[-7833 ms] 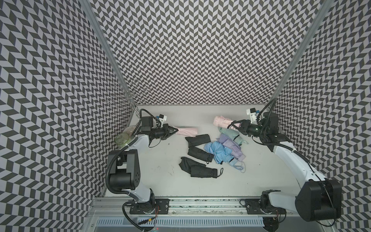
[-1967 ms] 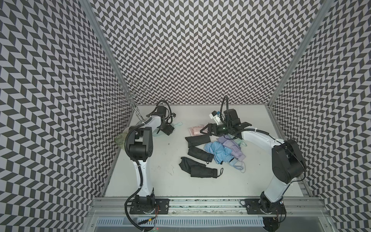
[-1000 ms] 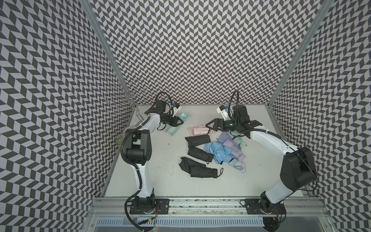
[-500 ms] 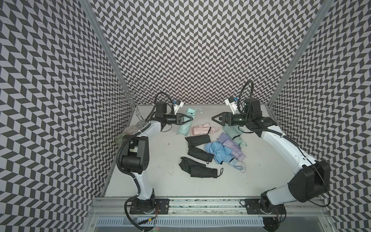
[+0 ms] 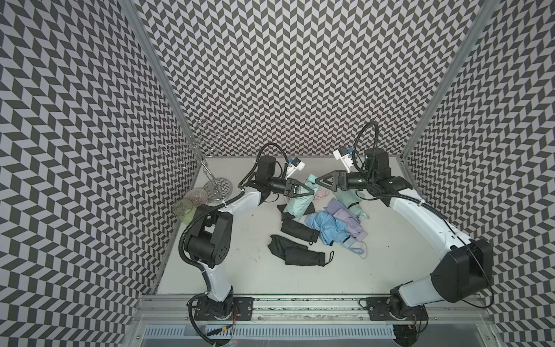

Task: Take umbrellas out of sleeves
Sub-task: Pick up the umbrella from the center of the board.

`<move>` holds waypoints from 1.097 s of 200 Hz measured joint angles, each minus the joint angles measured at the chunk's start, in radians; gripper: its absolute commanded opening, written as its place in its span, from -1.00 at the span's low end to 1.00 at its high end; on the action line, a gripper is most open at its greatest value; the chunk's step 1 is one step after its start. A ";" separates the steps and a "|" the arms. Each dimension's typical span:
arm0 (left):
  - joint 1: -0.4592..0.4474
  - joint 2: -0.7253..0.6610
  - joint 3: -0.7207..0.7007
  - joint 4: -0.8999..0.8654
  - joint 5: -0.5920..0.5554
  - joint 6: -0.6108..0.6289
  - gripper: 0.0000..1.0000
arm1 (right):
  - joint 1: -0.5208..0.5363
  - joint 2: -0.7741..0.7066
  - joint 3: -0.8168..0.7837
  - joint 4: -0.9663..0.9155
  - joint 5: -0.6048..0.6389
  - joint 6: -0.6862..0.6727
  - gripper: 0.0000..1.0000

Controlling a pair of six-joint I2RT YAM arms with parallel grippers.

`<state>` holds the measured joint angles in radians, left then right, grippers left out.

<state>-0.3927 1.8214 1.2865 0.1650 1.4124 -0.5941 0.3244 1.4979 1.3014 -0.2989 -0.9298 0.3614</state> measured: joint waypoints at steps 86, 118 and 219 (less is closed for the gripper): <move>-0.020 0.000 0.000 0.075 0.023 -0.082 -0.94 | 0.007 0.039 -0.091 0.214 -0.132 0.122 0.58; -0.026 0.000 0.000 0.082 0.024 -0.094 -0.93 | 0.011 0.044 -0.118 0.295 -0.160 0.170 0.12; -0.024 0.000 -0.002 0.106 0.051 -0.111 -0.11 | 0.012 0.079 -0.145 0.428 -0.194 0.270 -0.80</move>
<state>-0.4171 1.8214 1.2850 0.2714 1.4635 -0.7055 0.3363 1.5768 1.1568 0.1295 -1.1240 0.6312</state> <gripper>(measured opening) 0.330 0.297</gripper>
